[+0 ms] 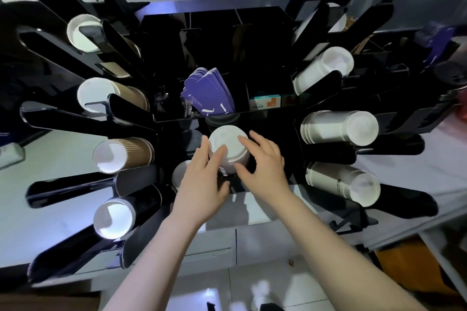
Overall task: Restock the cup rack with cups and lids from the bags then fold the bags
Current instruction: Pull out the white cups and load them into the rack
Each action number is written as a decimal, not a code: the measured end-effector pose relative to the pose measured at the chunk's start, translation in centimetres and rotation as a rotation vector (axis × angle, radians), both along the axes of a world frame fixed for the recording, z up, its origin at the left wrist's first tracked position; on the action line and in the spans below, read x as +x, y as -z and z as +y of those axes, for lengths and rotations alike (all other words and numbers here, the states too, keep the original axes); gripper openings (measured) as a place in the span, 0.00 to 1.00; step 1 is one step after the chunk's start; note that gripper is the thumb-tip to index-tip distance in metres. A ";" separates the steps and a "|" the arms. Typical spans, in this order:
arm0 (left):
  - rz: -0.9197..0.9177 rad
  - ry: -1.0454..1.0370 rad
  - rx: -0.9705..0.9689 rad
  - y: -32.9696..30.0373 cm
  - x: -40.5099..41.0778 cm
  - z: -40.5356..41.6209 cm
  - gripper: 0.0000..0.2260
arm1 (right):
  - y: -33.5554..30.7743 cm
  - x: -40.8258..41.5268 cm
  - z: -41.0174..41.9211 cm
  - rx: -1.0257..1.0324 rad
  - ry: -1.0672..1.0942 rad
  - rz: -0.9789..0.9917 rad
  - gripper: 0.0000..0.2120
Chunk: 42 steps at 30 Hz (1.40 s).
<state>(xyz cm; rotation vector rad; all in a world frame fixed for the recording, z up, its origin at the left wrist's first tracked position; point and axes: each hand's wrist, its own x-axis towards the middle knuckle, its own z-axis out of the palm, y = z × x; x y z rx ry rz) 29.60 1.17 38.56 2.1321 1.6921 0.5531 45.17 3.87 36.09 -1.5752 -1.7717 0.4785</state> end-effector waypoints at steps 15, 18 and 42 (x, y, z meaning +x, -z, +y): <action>-0.297 0.156 0.121 -2.2 0.0 -4.1 0.33 | -5.3 0.4 -7.8 -0.056 -0.054 0.269 0.19; -0.349 0.222 0.161 -3.8 2.0 -4.9 0.32 | -7.5 1.8 -9.1 -0.018 -0.063 0.309 0.20; -0.585 0.546 0.154 -8.8 45.1 -12.5 0.22 | -13.3 46.5 -26.4 0.255 0.416 0.299 0.16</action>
